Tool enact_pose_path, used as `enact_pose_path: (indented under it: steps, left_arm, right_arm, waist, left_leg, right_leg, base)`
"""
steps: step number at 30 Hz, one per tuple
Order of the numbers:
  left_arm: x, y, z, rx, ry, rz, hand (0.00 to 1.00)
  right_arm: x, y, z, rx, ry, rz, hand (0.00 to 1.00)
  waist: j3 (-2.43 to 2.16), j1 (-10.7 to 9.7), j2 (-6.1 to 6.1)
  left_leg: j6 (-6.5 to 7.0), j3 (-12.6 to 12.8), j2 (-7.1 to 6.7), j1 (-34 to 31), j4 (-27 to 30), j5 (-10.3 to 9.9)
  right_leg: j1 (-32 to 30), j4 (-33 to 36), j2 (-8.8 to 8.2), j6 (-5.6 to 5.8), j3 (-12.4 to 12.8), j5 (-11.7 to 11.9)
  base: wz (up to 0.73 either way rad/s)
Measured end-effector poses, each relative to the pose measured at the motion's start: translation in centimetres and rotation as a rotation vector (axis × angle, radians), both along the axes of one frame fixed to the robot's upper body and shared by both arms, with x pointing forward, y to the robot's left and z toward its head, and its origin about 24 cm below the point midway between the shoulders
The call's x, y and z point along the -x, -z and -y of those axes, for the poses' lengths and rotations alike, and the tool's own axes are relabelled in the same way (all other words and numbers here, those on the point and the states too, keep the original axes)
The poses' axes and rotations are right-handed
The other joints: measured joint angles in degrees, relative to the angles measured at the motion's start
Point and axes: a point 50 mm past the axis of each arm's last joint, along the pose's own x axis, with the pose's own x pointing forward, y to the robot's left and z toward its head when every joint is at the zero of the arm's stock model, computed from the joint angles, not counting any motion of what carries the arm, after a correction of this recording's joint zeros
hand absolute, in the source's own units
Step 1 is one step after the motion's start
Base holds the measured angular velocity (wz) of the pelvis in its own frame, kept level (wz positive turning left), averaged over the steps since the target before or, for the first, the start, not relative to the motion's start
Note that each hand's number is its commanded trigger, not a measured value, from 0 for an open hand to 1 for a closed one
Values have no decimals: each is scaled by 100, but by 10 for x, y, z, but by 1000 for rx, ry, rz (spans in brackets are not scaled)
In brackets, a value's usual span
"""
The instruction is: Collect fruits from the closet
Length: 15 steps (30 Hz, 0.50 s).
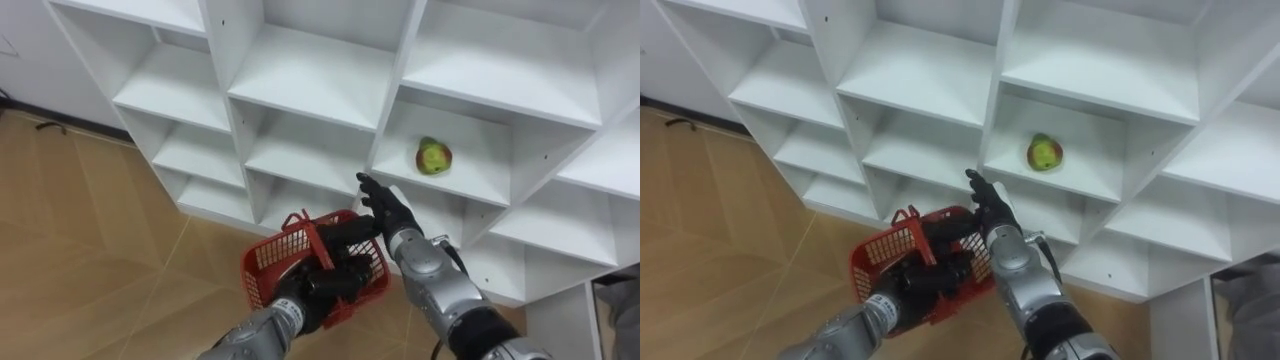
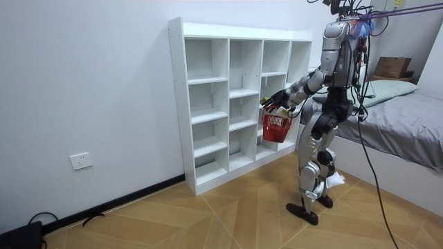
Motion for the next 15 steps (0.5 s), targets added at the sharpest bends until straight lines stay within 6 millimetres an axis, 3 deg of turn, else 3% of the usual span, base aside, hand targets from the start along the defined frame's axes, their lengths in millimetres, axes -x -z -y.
enact_pose_path:
  steps: [15]
  left_arm:
    - [1, 1, 0, 1, 5, -3, 100]
  right_arm:
    - [0, 0, 0, -9, -16, -4, 0]
  waist:
    - [-25, 7, -66]
  left_leg:
    - [2, 35, -1, 25, 5, 1]
  right_leg:
    - [2, 11, -12, 2, 18, -1]
  base:
    - [0]
